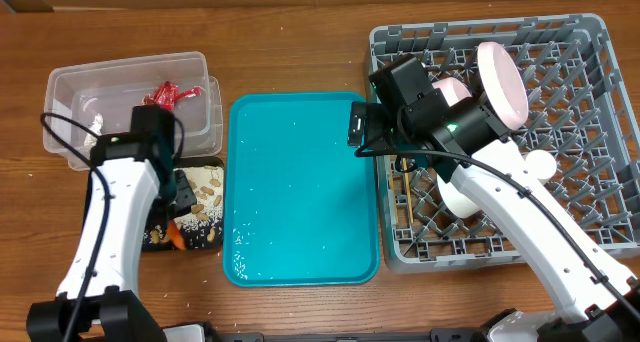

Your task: Sort waste into correct bins and load items into the dishwasher

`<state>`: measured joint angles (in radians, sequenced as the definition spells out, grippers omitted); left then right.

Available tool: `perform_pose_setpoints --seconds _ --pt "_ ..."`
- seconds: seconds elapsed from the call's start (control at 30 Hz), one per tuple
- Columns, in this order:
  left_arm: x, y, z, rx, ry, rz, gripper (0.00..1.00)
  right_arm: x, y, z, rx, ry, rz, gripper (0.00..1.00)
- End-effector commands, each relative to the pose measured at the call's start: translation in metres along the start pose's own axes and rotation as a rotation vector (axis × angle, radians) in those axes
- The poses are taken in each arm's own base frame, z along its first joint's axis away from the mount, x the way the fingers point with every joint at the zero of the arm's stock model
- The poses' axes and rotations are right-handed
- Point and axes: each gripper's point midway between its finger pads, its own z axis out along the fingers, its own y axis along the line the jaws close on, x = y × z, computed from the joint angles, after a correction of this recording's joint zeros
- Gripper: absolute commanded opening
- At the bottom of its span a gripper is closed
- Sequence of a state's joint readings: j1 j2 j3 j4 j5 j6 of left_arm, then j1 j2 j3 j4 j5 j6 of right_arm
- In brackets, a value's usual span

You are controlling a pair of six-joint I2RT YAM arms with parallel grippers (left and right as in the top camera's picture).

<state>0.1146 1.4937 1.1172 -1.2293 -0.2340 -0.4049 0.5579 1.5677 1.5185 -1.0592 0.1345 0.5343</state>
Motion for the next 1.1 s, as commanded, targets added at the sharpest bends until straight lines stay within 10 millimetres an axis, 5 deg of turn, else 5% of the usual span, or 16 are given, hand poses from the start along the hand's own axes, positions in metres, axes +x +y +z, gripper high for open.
perform_pose_setpoints --seconds 0.0,0.2,0.33,0.5,0.7,1.07 --pt "-0.01 -0.017 -0.026 0.133 -0.014 0.024 0.49 -0.002 0.002 -0.004 -0.01 -0.011 -0.012 1.0" --pt "-0.029 -0.037 -0.118 0.252 -0.157 0.119 0.64 -0.002 0.002 -0.004 -0.01 -0.01 -0.013 1.0" --pt "-0.015 -0.073 -0.197 0.421 -0.306 0.281 1.0 0.001 0.0 -0.004 -0.001 0.003 -0.014 1.0" --pt "0.012 -0.11 -0.262 0.57 -0.479 0.439 1.0 0.008 -0.005 -0.004 0.018 0.031 -0.018 1.0" --pt "0.034 -0.131 -0.272 0.612 -0.493 0.531 1.0 0.008 -0.005 -0.004 0.018 0.032 -0.018 1.0" --pt "0.031 -0.137 -0.266 0.596 -0.472 0.536 1.0 0.014 -0.001 -0.004 -0.009 0.061 -0.033 1.0"
